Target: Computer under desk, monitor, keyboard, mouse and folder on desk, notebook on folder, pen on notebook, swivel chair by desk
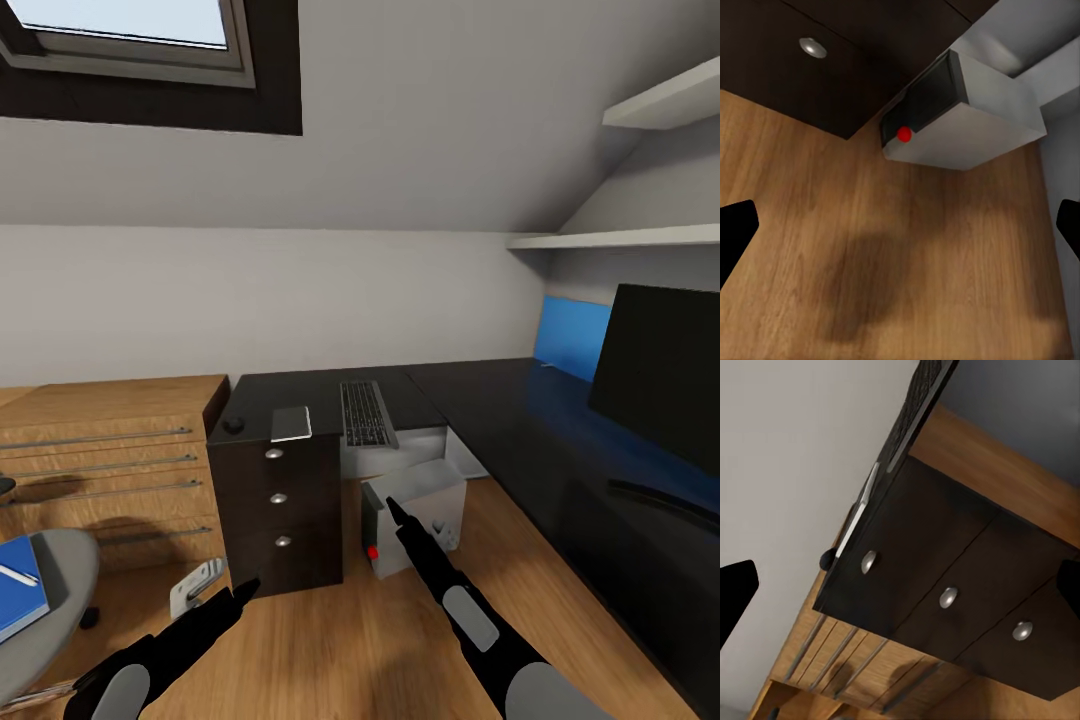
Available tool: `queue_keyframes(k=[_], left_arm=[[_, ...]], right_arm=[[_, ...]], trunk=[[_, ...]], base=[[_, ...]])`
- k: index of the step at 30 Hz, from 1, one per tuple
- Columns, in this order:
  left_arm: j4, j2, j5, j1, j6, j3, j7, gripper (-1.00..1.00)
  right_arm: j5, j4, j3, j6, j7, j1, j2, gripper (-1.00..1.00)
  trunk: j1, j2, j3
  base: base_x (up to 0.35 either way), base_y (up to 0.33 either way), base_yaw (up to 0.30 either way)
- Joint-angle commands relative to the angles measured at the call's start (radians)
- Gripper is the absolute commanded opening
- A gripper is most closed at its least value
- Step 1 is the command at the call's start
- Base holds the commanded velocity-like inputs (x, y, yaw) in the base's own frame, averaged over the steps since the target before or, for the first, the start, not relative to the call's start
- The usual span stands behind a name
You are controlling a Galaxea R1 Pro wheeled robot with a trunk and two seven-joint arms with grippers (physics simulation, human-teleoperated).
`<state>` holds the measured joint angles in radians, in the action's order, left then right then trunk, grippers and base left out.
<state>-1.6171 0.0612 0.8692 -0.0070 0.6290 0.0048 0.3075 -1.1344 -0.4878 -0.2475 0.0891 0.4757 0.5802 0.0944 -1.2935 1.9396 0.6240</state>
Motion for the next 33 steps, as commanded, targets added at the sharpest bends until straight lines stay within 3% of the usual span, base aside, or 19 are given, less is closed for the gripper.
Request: queue_keyframes(k=[1, 7, 11, 13, 33], left_arm=[[-0.001, 0.0, 0.01, -0.001, 0.003, 0.001, 0.009, 1.0], [0.0, 0.001, 0.01, -0.001, 0.004, 0.002, 0.009, 1.0], [0.001, 0.002, 0.01, -0.001, 0.004, 0.003, 0.009, 1.0], [0.002, 0.002, 0.01, -0.001, 0.004, 0.003, 0.009, 1.0], [0.002, 0.002, 0.01, -0.001, 0.003, 0.009, 0.009, 1.0]], right_arm=[[-0.012, 0.002, -0.008, 0.006, 0.002, 0.001, -0.001, 1.0], [-0.032, 0.002, -0.005, 0.003, 0.001, 0.001, -0.001, 1.0], [-0.115, 0.003, -0.006, 0.002, -0.001, 0.001, -0.002, 1.0], [-0.132, 0.003, -0.007, 0.002, -0.003, 0.001, -0.002, 1.0], [-0.139, 0.003, -0.009, 0.003, -0.002, 0.001, -0.001, 1.0]], trunk=[[0.0, 0.001, 0.001], [0.0, 0.001, 0.001], [0.0, 0.001, 0.001], [0.0, 0.001, 0.001], [0.0, 0.001, 0.001]], base=[[0.0, 0.0, 0.0], [0.0, 0.0, 0.0], [0.144, 0.0, 0.0], [0.213, 0.0, 0.0], [0.204, 0.0, 0.0]])
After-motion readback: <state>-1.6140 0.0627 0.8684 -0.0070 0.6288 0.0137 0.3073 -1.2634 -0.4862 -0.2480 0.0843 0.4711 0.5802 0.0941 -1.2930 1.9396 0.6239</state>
